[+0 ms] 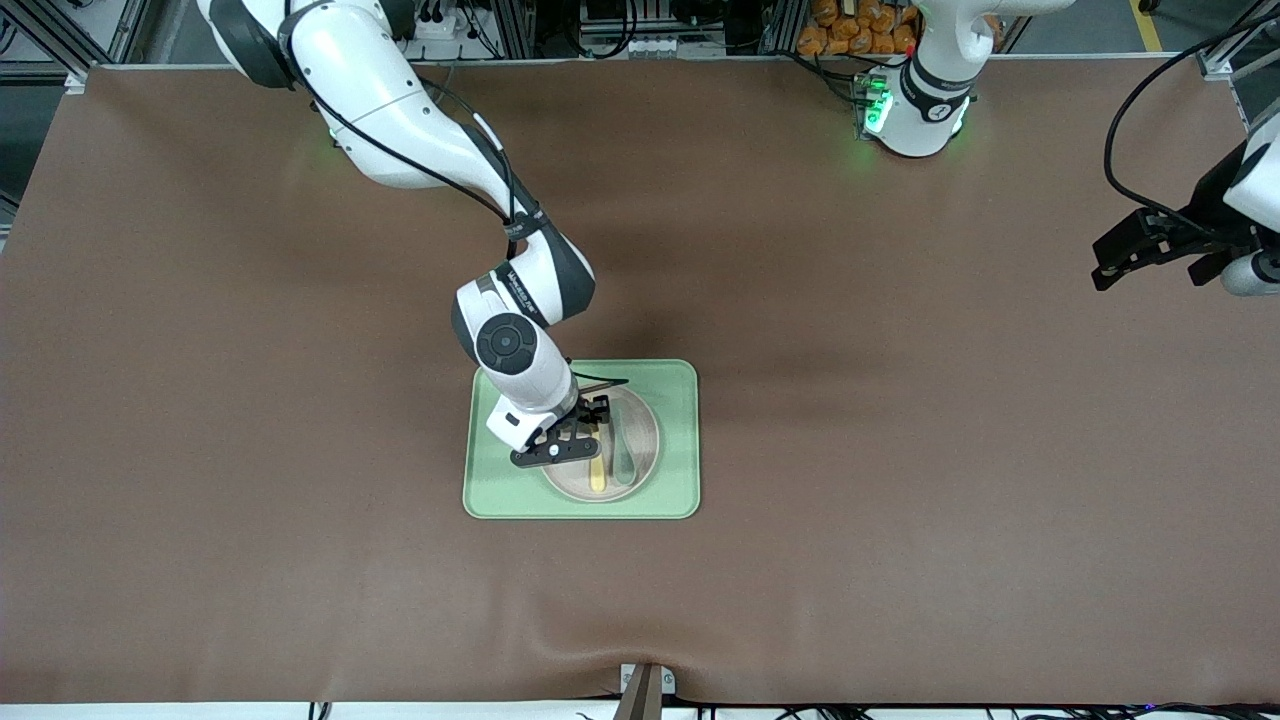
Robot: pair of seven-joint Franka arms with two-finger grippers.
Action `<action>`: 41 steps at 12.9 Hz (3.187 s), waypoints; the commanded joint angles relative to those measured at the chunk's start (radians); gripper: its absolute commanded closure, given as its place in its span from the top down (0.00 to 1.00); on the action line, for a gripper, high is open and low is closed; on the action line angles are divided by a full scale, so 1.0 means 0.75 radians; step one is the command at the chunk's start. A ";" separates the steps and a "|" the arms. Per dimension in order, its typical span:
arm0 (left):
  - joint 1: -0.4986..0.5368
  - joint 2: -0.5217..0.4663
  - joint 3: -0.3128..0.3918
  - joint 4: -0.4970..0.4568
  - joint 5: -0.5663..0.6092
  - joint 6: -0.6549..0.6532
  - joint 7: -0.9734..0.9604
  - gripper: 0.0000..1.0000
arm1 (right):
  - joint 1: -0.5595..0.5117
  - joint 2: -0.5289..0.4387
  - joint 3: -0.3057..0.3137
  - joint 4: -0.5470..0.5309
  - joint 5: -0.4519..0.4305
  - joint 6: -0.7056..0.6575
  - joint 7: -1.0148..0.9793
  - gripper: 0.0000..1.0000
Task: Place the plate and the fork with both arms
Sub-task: 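Lower the right gripper and grasp the yellow fork's handle, then lift the fork with the right gripper and place it beside the plate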
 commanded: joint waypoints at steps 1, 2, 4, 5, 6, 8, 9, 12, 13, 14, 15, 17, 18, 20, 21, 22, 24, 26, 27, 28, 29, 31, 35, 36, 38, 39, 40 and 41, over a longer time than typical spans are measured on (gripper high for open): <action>-0.011 -0.006 0.016 -0.005 -0.006 0.003 0.015 1.00 | 0.016 0.029 -0.013 0.044 -0.005 -0.001 0.029 0.65; -0.011 -0.006 0.014 -0.005 -0.004 0.003 0.013 1.00 | 0.018 0.032 -0.013 0.046 -0.005 0.001 0.033 0.65; -0.013 -0.004 0.014 -0.003 -0.004 0.003 0.011 1.00 | 0.028 0.042 -0.013 0.056 -0.007 -0.001 0.070 0.65; -0.011 -0.002 0.014 -0.003 -0.008 0.003 0.009 1.00 | 0.038 0.050 -0.013 0.062 -0.007 0.001 0.078 0.65; -0.009 -0.002 0.014 -0.003 -0.010 0.003 0.013 1.00 | 0.040 0.050 -0.013 0.062 -0.007 0.001 0.078 0.65; -0.007 0.002 0.014 -0.001 -0.037 0.001 0.017 1.00 | 0.040 0.052 -0.013 0.062 -0.007 0.001 0.078 0.65; -0.007 0.002 0.012 -0.003 -0.041 -0.019 0.013 1.00 | 0.042 0.052 -0.013 0.062 -0.007 0.001 0.078 0.65; -0.009 -0.002 0.010 -0.001 -0.051 -0.097 -0.016 1.00 | 0.053 0.062 -0.013 0.062 -0.013 0.017 0.078 0.65; -0.009 0.000 0.010 -0.003 -0.078 -0.142 -0.018 1.00 | 0.057 0.064 -0.013 0.062 -0.015 0.019 0.078 0.65; -0.007 0.002 0.010 -0.003 -0.102 -0.150 -0.024 1.00 | 0.055 0.064 -0.013 0.062 -0.013 0.017 0.078 0.61; -0.007 0.002 0.012 -0.001 -0.100 -0.151 -0.026 1.00 | 0.057 0.064 -0.013 0.062 -0.013 0.017 0.078 0.57; -0.011 0.002 0.010 0.003 -0.098 -0.151 -0.034 1.00 | 0.057 0.064 -0.013 0.060 -0.015 0.015 0.076 0.50; -0.011 0.002 0.010 0.003 -0.098 -0.151 -0.034 1.00 | 0.059 0.062 -0.013 0.060 -0.017 0.015 0.074 0.50; -0.009 0.002 0.010 0.001 -0.098 -0.151 -0.032 1.00 | 0.059 0.062 -0.013 0.062 -0.018 0.011 0.072 0.50; -0.009 0.004 0.010 0.001 -0.098 -0.151 -0.032 1.00 | 0.059 0.062 -0.013 0.060 -0.018 0.011 0.072 0.49; -0.009 0.004 0.010 0.001 -0.098 -0.151 -0.032 1.00 | 0.061 0.062 -0.013 0.062 -0.018 0.009 0.072 0.45; -0.011 0.004 0.010 0.001 -0.098 -0.151 -0.032 1.00 | 0.061 0.060 -0.013 0.062 -0.018 0.009 0.072 0.28; -0.018 0.006 0.006 0.013 -0.098 -0.153 -0.036 1.00 | 0.061 0.056 -0.013 0.062 -0.020 0.005 0.066 0.00; -0.017 0.013 0.006 0.014 -0.100 -0.153 -0.038 1.00 | 0.061 0.056 -0.013 0.062 -0.018 0.003 0.066 0.00; -0.022 0.015 0.002 0.016 -0.096 -0.153 -0.048 1.00 | 0.059 0.054 -0.013 0.062 -0.018 0.003 0.064 0.00; -0.020 0.015 0.002 0.014 -0.094 -0.153 -0.065 1.00 | 0.055 0.052 -0.013 0.062 -0.018 0.001 0.064 0.00; -0.020 0.015 0.002 0.014 -0.094 -0.153 -0.065 1.00 | 0.038 0.036 -0.015 0.062 -0.015 -0.003 0.060 0.00; -0.026 0.017 0.002 0.018 -0.096 -0.151 -0.069 1.00 | -0.007 -0.023 -0.015 0.062 0.005 -0.062 0.066 0.00; -0.026 0.019 0.002 0.016 -0.096 -0.151 -0.067 1.00 | -0.017 -0.042 -0.013 0.064 0.007 -0.091 0.068 0.00; -0.022 0.029 0.002 0.018 -0.096 -0.151 -0.065 1.00 | -0.060 -0.085 -0.011 0.062 0.007 -0.134 0.068 0.00; -0.024 0.029 0.002 0.018 -0.096 -0.151 -0.065 1.00 | -0.088 -0.099 -0.011 0.062 0.009 -0.150 0.068 0.00; -0.026 0.029 0.000 0.018 -0.098 -0.151 -0.067 1.00 | -0.121 -0.112 -0.009 0.058 0.009 -0.154 0.068 0.00; -0.024 0.029 -0.002 0.018 -0.100 -0.151 -0.067 1.00 | -0.141 -0.112 -0.009 0.054 0.009 -0.167 0.066 0.00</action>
